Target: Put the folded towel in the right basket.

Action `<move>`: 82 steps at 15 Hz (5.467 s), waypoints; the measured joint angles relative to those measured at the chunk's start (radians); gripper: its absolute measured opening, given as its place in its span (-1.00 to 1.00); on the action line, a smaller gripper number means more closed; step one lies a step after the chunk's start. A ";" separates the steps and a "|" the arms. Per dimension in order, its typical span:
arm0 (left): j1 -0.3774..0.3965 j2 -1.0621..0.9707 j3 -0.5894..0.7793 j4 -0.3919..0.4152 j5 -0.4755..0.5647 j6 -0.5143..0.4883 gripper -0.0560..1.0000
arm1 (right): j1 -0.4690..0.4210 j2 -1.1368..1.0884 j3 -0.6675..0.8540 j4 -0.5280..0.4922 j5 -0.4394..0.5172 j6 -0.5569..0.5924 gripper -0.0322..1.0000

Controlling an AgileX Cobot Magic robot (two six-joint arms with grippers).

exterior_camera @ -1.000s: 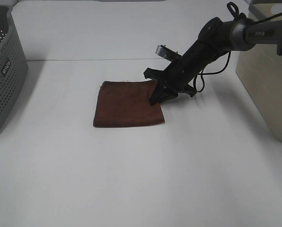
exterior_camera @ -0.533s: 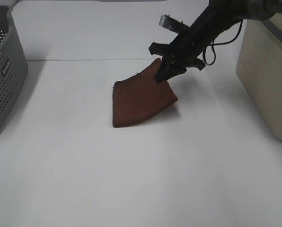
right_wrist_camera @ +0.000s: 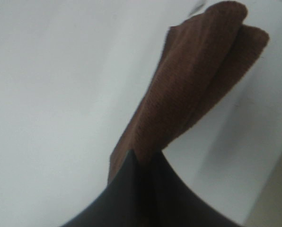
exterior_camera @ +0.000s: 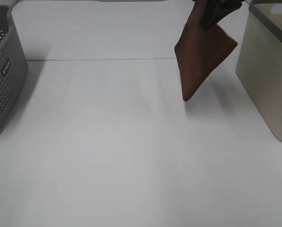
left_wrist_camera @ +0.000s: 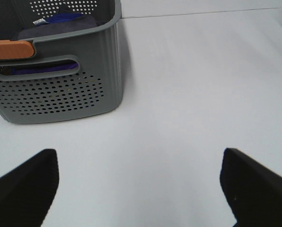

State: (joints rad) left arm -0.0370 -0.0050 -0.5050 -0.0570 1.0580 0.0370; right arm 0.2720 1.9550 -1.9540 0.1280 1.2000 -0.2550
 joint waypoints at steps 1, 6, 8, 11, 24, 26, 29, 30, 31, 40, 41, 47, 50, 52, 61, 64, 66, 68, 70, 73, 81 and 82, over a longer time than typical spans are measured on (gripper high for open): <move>0.000 0.000 0.000 0.000 0.000 0.000 0.77 | 0.000 -0.032 0.000 -0.063 0.011 0.019 -0.92; 0.000 0.000 0.000 0.000 0.000 0.000 0.77 | -0.048 -0.080 -0.062 -0.252 0.019 0.064 -0.92; 0.000 0.000 0.000 0.000 0.000 0.000 0.77 | -0.155 -0.080 -0.086 -0.197 0.020 0.068 -0.92; 0.000 0.000 0.000 0.000 0.000 0.000 0.77 | -0.317 -0.077 -0.087 -0.090 0.022 0.068 -0.92; 0.000 0.000 0.000 0.000 0.000 0.000 0.77 | -0.614 0.162 -0.089 0.026 0.019 0.116 -0.46; 0.000 0.000 0.000 0.000 0.000 0.000 0.77 | -0.614 0.172 -0.089 0.006 0.019 0.138 0.01; 0.000 0.000 0.000 0.000 0.000 0.000 0.77 | -0.614 0.167 -0.089 0.023 0.019 0.146 0.42; 0.000 0.000 0.000 0.000 0.000 0.000 0.77 | -0.614 0.156 -0.089 0.046 0.019 0.146 0.45; 0.000 0.000 0.000 0.000 0.000 0.000 0.77 | -0.613 0.131 -0.089 0.078 0.019 0.146 0.46; 0.000 0.000 0.000 0.000 0.000 0.000 0.77 | -0.393 -0.139 -0.089 0.094 0.022 0.160 0.47; 0.000 0.000 0.000 0.000 0.000 0.000 0.77 | -0.356 -0.167 -0.087 0.064 0.022 0.170 0.47; 0.000 0.000 0.000 0.000 0.000 0.000 0.77 | -0.266 -0.483 0.189 -0.008 0.021 0.173 0.47; 0.000 0.000 0.000 0.000 0.000 0.000 0.77 | -0.266 -0.685 0.449 -0.010 0.022 0.173 0.47; 0.000 0.000 0.000 0.000 0.000 0.000 0.77 | -0.266 -0.827 0.626 -0.010 0.021 0.173 0.47; 0.000 0.000 0.000 0.000 0.000 0.000 0.77 | -0.266 -1.547 1.289 -0.029 0.023 0.173 0.47; 0.000 0.000 0.000 0.000 0.000 0.000 0.77 | -0.266 -1.776 1.408 -0.036 -0.035 0.173 0.47; 0.000 0.000 0.000 0.000 0.000 0.000 0.77 | -0.266 -1.898 1.414 -0.038 -0.119 0.173 0.47; 0.000 0.000 0.000 0.000 0.000 0.000 0.77 | -0.266 -1.956 1.443 -0.065 -0.138 0.173 0.47; 0.000 0.000 0.000 0.000 0.000 0.000 0.77 | -0.266 -1.961 1.448 -0.075 -0.138 0.174 0.47; 0.000 0.000 0.000 0.000 0.000 0.000 0.77 | -0.266 -1.961 1.448 -0.075 -0.138 0.174 0.47; 0.000 0.000 0.000 0.000 0.000 0.000 0.77 | -0.266 -1.961 1.448 -0.075 -0.138 0.175 0.47; 0.000 0.000 0.000 0.000 0.000 0.000 0.77 | -0.266 -1.961 1.448 -0.075 -0.138 0.175 0.47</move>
State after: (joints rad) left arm -0.0370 -0.0050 -0.5050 -0.0570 1.0580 0.0370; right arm 0.0060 -0.0060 -0.5060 0.0530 1.0620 -0.0800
